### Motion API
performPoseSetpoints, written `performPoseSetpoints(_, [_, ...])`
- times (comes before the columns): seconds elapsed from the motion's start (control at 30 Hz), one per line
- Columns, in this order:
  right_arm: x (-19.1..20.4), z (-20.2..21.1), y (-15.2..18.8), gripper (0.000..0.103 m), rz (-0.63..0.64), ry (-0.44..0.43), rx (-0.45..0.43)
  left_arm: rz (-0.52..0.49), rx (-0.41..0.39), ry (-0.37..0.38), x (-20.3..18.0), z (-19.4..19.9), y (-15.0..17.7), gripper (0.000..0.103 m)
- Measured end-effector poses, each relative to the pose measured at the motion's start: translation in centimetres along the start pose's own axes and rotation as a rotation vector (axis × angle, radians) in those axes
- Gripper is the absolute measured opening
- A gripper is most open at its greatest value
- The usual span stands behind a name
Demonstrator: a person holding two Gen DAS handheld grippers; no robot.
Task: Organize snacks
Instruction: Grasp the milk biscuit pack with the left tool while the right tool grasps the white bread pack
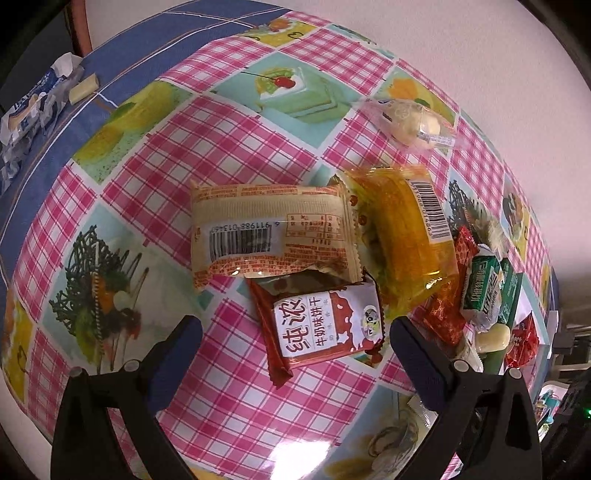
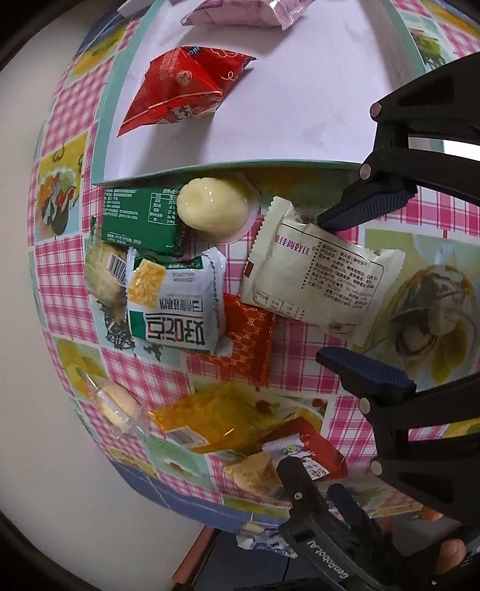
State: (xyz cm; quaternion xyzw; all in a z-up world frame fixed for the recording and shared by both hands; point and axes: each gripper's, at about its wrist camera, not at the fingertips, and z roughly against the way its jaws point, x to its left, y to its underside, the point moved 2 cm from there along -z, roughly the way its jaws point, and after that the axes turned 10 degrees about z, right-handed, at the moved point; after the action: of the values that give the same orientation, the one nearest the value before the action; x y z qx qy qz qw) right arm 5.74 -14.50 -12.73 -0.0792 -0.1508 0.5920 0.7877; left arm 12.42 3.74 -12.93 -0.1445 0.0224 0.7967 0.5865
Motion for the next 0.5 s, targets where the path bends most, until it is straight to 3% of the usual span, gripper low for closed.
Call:
performPoseSetpoints(0.17, [0.2, -0.6, 0.2, 0.068, 0.009, 0.059, 0.009, -0.026, 0.01, -0.016, -1.0, -1.0, 0.3, 0.1])
performPoseSetpoints(0.3, [1.0, -1.0, 0.2, 0.068, 0.051, 0.108, 0.01, -0.034, 0.02, -0.026, -1.7, -1.7, 0.7, 0.089])
performPoseSetpoints(0.5, [3.4, -2.0, 0.5, 0.068, 0.131, 0.208, 0.021, -0.032, 0.004, -0.025, -2.1, -1.8, 0.5, 0.086])
